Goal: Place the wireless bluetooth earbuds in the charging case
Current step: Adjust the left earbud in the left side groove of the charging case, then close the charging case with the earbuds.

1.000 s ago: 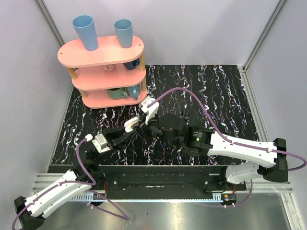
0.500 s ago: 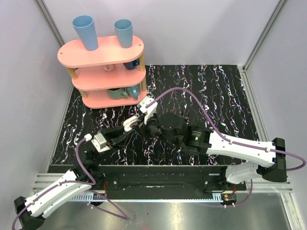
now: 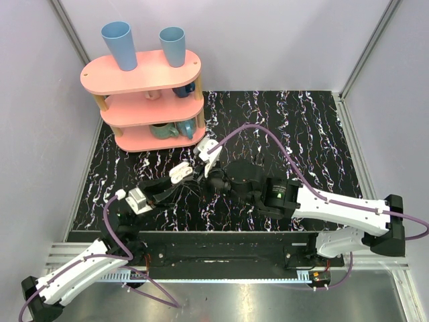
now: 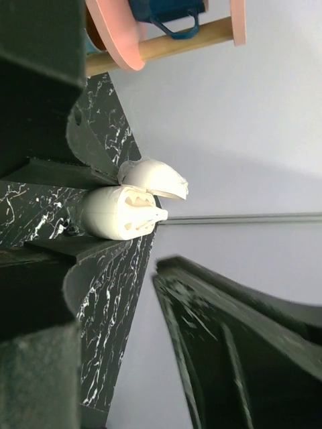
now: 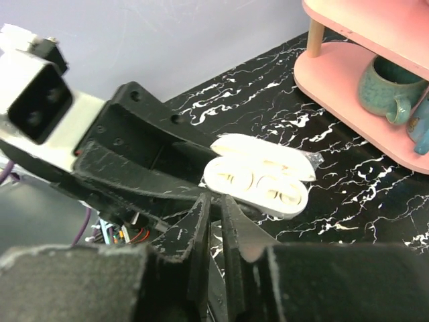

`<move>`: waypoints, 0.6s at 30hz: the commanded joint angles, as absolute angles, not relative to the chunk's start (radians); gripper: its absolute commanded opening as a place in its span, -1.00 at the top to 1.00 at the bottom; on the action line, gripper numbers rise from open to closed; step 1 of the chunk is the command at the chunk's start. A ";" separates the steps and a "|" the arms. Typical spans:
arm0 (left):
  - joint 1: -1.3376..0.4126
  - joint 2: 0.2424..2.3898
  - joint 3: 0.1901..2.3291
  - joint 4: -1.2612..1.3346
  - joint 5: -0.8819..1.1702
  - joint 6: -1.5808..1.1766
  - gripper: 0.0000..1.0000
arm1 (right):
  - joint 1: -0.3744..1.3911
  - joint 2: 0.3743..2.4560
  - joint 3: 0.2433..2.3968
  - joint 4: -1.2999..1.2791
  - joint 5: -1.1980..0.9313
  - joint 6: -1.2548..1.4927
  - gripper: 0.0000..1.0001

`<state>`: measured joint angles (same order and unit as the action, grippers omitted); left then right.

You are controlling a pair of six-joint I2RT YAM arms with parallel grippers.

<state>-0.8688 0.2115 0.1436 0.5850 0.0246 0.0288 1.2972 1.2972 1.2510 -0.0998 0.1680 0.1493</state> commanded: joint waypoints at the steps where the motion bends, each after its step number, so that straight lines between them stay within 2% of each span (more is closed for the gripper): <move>1: -0.870 0.190 0.127 0.638 -0.046 0.040 1.00 | 1.310 1.212 1.243 -0.025 0.121 0.166 0.59; 8: -0.870 0.181 0.150 0.594 -0.041 0.055 1.00 | 1.308 1.170 1.212 -0.011 0.290 0.161 0.35; 12: -0.870 0.164 0.176 0.528 -0.028 0.064 1.00 | 1.304 1.177 1.221 -0.011 0.415 0.153 0.31; 18: -0.870 0.140 0.179 0.509 -0.017 0.054 1.00 | 1.272 1.219 1.261 -0.018 0.370 0.173 0.27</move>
